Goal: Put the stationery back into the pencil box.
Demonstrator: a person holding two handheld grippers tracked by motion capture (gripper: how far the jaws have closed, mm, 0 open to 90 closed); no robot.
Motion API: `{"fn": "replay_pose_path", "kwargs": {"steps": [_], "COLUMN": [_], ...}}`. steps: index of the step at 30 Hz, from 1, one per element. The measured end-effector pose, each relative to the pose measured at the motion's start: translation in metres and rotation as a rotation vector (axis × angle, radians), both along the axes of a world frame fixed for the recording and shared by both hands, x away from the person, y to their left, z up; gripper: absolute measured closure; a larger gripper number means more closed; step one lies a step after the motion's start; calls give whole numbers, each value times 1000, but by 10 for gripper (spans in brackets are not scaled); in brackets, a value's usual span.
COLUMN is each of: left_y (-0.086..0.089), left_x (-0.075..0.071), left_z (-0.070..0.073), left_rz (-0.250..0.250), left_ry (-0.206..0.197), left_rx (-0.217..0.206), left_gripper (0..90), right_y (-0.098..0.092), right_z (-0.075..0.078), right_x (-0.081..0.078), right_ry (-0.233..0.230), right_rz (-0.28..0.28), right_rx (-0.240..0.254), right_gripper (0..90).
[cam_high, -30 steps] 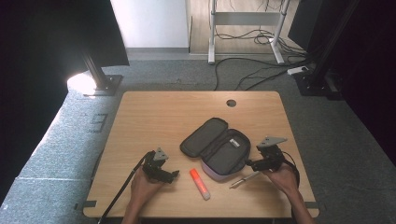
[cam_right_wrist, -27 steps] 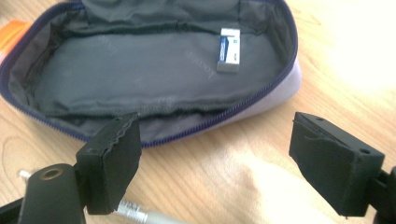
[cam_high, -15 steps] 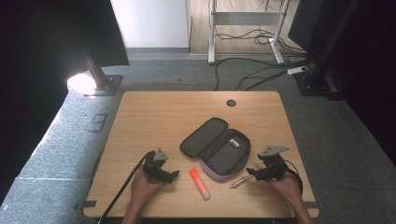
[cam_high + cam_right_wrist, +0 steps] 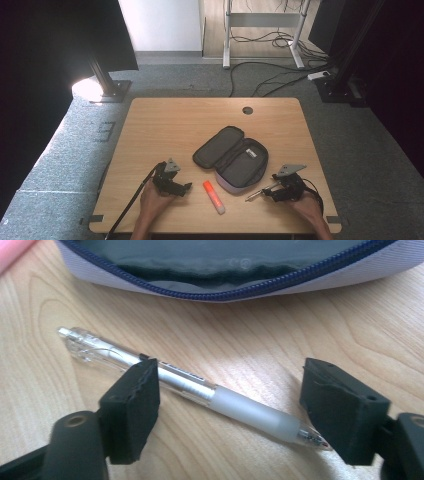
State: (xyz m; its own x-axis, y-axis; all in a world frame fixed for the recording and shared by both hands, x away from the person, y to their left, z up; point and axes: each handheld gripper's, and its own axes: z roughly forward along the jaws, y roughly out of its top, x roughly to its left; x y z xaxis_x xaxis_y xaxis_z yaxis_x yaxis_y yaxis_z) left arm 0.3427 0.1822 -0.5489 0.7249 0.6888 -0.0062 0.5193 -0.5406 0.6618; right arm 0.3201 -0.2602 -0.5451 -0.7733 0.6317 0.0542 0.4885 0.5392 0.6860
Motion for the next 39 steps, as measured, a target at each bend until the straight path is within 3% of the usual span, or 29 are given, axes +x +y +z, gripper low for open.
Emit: {"fn": "replay_pose_path", "kwargs": {"steps": [3, 16, 39], "left_y": [0, 0, 0], "left_x": [0, 0, 0], "left_z": [0, 0, 0], "left_rz": [0, 0, 0], "left_ry": [0, 0, 0], "left_rx": [0, 0, -2], "left_gripper": [10, 10, 10], "right_y": [1, 6, 33], "right_z": [1, 5, 7], "right_x": [-3, -18, -18], "right_ry": [1, -33, 1], "right_rz": [23, 65, 219], "right_rx": [13, -33, -42], "right_gripper": [339, 492, 643]}}
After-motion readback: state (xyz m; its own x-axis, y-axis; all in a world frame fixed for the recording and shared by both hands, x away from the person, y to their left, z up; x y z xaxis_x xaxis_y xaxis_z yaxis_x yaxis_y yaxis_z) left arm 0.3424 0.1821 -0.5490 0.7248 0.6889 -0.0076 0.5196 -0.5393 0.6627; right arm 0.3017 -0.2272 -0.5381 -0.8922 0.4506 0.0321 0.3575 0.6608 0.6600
